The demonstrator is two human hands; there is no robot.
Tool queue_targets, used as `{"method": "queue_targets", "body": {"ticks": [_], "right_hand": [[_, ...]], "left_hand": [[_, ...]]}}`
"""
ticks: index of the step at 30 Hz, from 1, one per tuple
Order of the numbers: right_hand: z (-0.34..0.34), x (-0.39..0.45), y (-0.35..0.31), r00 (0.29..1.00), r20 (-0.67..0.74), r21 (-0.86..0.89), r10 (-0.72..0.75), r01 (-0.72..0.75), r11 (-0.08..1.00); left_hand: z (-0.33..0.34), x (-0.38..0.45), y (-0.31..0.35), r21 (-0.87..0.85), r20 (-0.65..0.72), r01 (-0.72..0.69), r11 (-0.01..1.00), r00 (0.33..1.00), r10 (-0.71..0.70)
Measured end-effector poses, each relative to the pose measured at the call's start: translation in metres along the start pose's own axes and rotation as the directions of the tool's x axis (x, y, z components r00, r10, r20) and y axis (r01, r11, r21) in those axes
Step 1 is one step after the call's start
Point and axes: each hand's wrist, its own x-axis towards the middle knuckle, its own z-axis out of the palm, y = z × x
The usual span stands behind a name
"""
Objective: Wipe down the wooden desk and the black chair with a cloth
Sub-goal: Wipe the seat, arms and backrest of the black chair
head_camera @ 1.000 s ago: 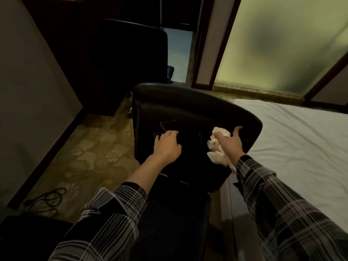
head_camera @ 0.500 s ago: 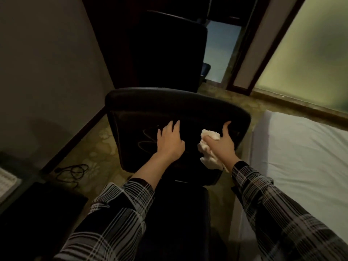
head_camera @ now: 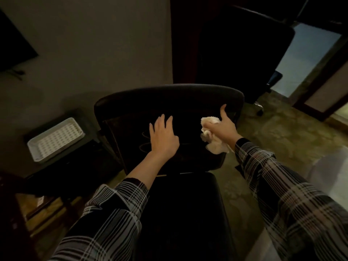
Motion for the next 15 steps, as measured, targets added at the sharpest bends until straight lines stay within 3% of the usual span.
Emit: {"method": "queue_targets", "body": {"ticks": [7, 15], "right_hand": [[0.061, 0.021, -0.039, 0.998, 0.060, -0.040, -0.006, 0.009, 0.999], [0.106, 0.022, -0.060, 0.994, 0.105, -0.090, -0.040, 0.050, 0.995]], "left_hand": [[-0.041, 0.016, -0.077, 0.090, -0.220, 0.130, 0.987, 0.969, -0.108], [-0.061, 0.000, -0.138, 0.234, -0.314, 0.222, 0.947, 0.939, -0.142]]}}
